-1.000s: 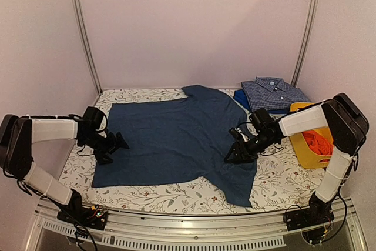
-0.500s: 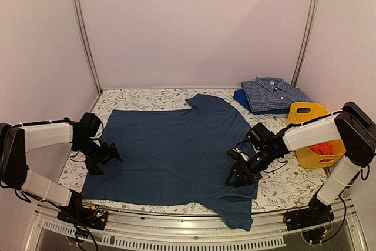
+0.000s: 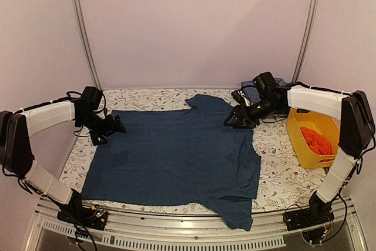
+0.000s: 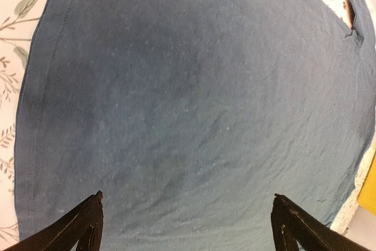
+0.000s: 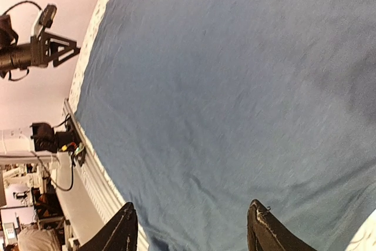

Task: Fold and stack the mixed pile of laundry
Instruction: Flatten out the crumpled T-shirt at the center of the board, then move the flattened T-shirt to the center of the board.

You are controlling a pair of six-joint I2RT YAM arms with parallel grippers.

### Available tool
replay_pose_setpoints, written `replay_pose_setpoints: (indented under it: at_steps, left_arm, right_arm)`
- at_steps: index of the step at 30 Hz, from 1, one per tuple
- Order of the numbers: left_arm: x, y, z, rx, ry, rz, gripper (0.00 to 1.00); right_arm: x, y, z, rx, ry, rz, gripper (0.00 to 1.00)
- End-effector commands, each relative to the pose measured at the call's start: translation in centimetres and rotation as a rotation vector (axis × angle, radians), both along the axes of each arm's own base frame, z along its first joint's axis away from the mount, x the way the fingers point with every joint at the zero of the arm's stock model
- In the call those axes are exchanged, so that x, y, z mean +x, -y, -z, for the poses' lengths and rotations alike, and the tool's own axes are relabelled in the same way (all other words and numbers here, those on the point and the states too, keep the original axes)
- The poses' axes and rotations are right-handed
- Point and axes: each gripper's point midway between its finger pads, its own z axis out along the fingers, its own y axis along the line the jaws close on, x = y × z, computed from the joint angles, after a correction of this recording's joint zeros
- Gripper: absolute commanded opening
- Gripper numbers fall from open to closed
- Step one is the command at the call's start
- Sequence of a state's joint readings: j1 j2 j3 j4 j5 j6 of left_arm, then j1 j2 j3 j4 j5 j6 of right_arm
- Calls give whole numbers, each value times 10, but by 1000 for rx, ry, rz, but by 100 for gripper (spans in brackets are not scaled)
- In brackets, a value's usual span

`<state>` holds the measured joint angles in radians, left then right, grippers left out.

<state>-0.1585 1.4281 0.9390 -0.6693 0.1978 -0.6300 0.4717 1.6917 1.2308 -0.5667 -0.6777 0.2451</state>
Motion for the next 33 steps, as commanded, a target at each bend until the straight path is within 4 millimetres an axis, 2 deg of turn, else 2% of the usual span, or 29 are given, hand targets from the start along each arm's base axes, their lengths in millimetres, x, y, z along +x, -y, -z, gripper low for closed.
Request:
replay_pose_setpoints:
  at_steps: [1, 4, 6, 7, 11, 13, 17, 19, 22, 25, 27, 28, 31, 33]
  left_arm:
    - [33, 8, 0, -3, 74, 86, 100]
    - [56, 10, -4, -9, 115, 117, 100]
    - [71, 8, -8, -15, 140, 127, 100]
    - [76, 7, -8, -21, 146, 130, 100]
    - [94, -6, 3, -35, 139, 121, 100]
    - [105, -12, 5, -43, 153, 126, 99]
    - [124, -20, 2, -97, 180, 128, 96]
    - [120, -23, 3, -105, 151, 132, 93]
    - [101, -24, 6, -94, 136, 112, 92]
    - [88, -32, 22, -52, 110, 87, 91]
    - [95, -41, 32, -15, 94, 76, 90]
    - [102, -43, 36, -13, 88, 74, 89]
    - [131, -43, 38, -19, 100, 62, 82]
    - [145, -47, 43, 1, 97, 51, 79]
  right_arm:
    - [62, 16, 28, -86, 27, 58, 62]
    - [98, 11, 37, -76, 32, 74, 62]
    - [113, 7, 42, -70, 37, 75, 61]
    - [116, 4, 44, -62, 32, 70, 60]
    - [121, 0, 75, -77, -14, 61, 59]
    - [124, 2, 81, -89, -17, 63, 58]
    - [135, 5, 73, -75, -1, 77, 57]
    - [128, 10, 73, -77, -28, 80, 57]
    - [104, 18, 69, -74, -25, 66, 57]
    - [93, 23, 69, -76, -12, 74, 57]
    - [105, 25, 72, -100, 8, 96, 56]
    - [112, 25, 80, -115, 6, 105, 55]
    - [147, 20, 77, -131, 51, 152, 51]
    - [167, 21, 84, -160, 63, 195, 51]
